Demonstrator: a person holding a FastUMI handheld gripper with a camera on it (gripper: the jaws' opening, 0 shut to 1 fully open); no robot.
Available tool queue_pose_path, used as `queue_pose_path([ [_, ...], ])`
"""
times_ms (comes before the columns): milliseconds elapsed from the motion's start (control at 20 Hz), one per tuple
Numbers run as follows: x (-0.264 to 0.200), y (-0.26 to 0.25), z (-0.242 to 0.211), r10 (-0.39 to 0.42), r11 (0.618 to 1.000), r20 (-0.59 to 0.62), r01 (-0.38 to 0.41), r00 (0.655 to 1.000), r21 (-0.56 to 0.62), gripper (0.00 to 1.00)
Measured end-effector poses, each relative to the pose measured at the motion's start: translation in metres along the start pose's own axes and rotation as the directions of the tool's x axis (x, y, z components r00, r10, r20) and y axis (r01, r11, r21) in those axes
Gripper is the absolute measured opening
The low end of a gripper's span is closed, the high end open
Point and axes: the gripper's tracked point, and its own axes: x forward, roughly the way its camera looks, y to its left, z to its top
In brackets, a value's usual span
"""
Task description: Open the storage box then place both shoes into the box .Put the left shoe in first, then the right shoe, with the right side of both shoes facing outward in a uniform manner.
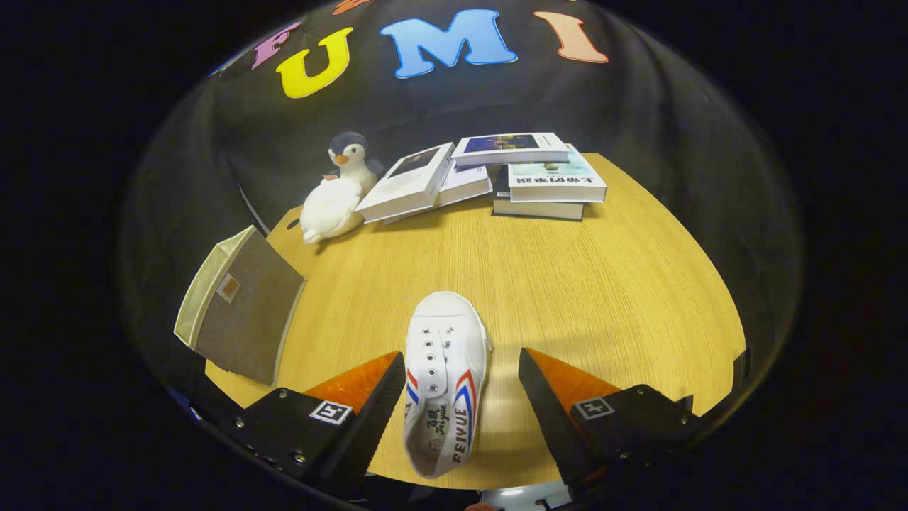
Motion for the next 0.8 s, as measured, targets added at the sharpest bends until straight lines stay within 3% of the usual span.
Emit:
queue_pose_path([
  [550, 0.03, -0.013, -0.057, -0.011, 0.998, -0.187, 0.0, 0.982, -0.058, 0.98],
  [650, 0.035, -0.011, -0.059, -0.01, 0.998, -0.2, -0.004, 0.98, -0.07, 0.89],
  [800, 0.036, 0.001, -0.061, 0.035, 0.997, -0.216, -0.048, 0.976, -0.054, 0.84],
])
